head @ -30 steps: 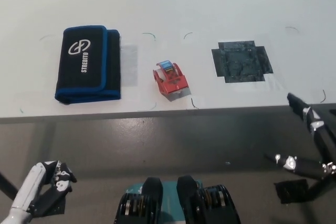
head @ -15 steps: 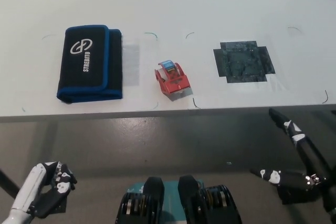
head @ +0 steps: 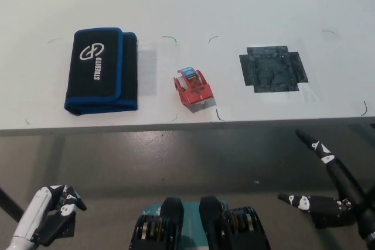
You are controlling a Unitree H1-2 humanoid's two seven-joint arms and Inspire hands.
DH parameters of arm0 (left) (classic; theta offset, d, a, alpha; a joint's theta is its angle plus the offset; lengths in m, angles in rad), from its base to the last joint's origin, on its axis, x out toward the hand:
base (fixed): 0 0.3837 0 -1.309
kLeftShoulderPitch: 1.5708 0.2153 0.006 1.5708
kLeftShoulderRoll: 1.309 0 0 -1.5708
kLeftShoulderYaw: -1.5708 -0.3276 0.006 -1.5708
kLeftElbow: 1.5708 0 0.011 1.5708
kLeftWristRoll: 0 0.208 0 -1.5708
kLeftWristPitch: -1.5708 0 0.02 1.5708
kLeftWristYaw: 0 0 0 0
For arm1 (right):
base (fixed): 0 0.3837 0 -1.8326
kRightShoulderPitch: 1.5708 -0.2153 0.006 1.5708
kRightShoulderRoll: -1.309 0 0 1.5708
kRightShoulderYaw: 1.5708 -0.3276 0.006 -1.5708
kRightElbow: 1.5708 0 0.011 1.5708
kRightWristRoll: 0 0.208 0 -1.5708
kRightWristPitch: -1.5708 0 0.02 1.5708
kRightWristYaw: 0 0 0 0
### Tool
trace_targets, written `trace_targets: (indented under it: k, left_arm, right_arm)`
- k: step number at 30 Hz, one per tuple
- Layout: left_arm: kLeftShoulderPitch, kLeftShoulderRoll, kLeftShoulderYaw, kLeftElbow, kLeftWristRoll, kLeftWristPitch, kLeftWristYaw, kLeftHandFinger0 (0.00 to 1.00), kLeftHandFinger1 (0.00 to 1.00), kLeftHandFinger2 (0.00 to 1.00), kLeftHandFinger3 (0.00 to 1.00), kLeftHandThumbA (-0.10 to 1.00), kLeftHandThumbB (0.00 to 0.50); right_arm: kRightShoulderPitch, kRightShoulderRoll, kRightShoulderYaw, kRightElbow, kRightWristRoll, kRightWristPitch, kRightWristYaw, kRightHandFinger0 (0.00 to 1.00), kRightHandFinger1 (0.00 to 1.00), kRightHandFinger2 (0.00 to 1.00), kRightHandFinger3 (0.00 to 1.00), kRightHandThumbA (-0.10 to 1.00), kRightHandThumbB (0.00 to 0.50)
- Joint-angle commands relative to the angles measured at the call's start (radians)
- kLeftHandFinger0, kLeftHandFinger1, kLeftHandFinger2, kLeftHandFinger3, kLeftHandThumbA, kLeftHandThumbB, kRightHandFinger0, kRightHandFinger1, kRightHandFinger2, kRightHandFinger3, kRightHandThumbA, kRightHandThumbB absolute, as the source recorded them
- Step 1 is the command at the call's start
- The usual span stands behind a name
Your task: Use the right hand to move the tape on the right hand side to the notebook on the left hand side
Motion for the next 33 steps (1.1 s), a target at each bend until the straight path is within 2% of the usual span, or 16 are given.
trace_targets:
  k: [1,3,6,9,16,25,29,33]
  left_arm:
    - [-0.009,0.011,-0.003,-0.010,0.013,-0.030,0.010,0.26,0.27,0.38,0.59,0.64,0.003]
    - [-0.002,0.008,-0.004,-0.009,0.014,-0.033,0.011,0.27,0.27,0.38,0.59,0.59,0.000]
    - [0.000,0.007,-0.006,-0.014,0.017,-0.022,0.009,0.27,0.28,0.39,0.60,0.56,0.000]
    - [0.013,0.001,-0.010,-0.016,0.017,-0.023,0.009,0.27,0.28,0.40,0.59,0.59,0.000]
    - [0.009,0.000,-0.010,-0.010,0.008,-0.033,0.009,0.25,0.26,0.36,0.55,0.57,0.000]
    - [0.007,0.002,-0.016,-0.003,0.003,-0.036,0.002,0.23,0.23,0.32,0.50,0.59,0.000]
    - [0.006,0.004,-0.019,-0.004,-0.003,-0.031,-0.003,0.22,0.22,0.30,0.48,0.57,0.000]
    - [0.001,0.004,-0.024,-0.001,-0.003,-0.036,-0.003,0.21,0.21,0.29,0.46,0.59,0.000]
  right_arm:
    - [-0.007,-0.019,-0.004,-0.005,-0.022,-0.009,-0.005,1.00,1.00,1.00,1.00,1.00,0.076]
    - [0.002,-0.020,-0.007,-0.002,-0.017,-0.009,-0.005,1.00,1.00,1.00,1.00,1.00,0.080]
    - [0.006,-0.022,-0.008,-0.006,-0.021,-0.002,-0.003,1.00,1.00,1.00,1.00,1.00,0.084]
    - [0.012,-0.028,-0.008,-0.002,-0.021,-0.008,0.002,1.00,1.00,1.00,1.00,1.00,0.081]
    - [-0.001,-0.031,-0.007,0.007,-0.018,-0.005,0.006,1.00,1.00,1.00,1.00,1.00,0.110]
    - [-0.002,-0.036,-0.006,0.005,-0.020,-0.002,0.007,1.00,1.00,1.00,1.00,1.00,0.092]
    - [-0.002,-0.035,-0.007,0.004,-0.017,0.003,0.008,1.00,1.00,1.00,1.00,1.00,0.098]
    - [-0.004,-0.041,-0.009,0.005,-0.031,-0.006,0.001,1.00,1.00,1.00,1.00,1.00,0.109]
